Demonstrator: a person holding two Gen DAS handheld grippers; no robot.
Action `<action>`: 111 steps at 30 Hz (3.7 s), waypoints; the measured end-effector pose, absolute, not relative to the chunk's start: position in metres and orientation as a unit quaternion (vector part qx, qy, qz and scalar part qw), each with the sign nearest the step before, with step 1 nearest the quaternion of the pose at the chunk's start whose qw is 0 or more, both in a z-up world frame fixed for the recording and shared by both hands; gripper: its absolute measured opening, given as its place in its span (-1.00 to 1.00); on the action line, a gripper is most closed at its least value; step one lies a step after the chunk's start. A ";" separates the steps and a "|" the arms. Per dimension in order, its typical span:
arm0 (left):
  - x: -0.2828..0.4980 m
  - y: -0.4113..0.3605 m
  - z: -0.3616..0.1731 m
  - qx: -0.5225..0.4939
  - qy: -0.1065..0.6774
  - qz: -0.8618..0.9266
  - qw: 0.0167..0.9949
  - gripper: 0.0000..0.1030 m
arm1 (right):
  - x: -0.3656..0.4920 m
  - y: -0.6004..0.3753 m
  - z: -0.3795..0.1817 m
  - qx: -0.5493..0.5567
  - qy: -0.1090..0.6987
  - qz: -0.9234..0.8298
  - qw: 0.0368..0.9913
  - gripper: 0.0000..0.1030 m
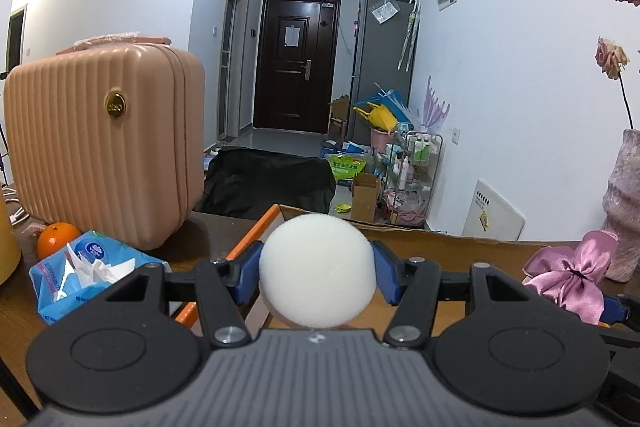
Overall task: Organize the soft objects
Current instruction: 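Carry the white foam ball and pink scrunchie over the cardboard box with both tools, then open the left tool dropping the white ball into the box while the right tool releases the scrunchie, then move both tools back from the box toward the remaining soft items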
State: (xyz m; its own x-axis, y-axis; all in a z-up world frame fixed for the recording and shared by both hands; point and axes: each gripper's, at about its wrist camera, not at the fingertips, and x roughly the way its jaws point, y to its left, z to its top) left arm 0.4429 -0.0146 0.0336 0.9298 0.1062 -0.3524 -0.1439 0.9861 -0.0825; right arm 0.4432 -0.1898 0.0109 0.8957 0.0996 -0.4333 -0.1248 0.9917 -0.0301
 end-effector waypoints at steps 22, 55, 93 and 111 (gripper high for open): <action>0.450 -0.014 0.017 -0.045 0.189 0.063 0.979 0.15 | 0.451 -0.189 0.002 -0.045 0.251 0.069 0.965 -0.06; 0.445 -0.004 0.021 -0.070 0.180 0.089 0.977 1.00 | 0.450 -0.192 0.003 -0.044 0.254 0.048 0.965 1.00; 0.375 0.006 0.017 -0.061 0.165 0.088 0.980 1.00 | 0.370 -0.211 0.003 -0.061 0.197 0.048 0.977 1.00; 0.307 0.010 0.029 -0.064 0.127 0.096 0.985 1.00 | 0.303 -0.209 0.006 -0.080 0.155 0.063 0.983 1.00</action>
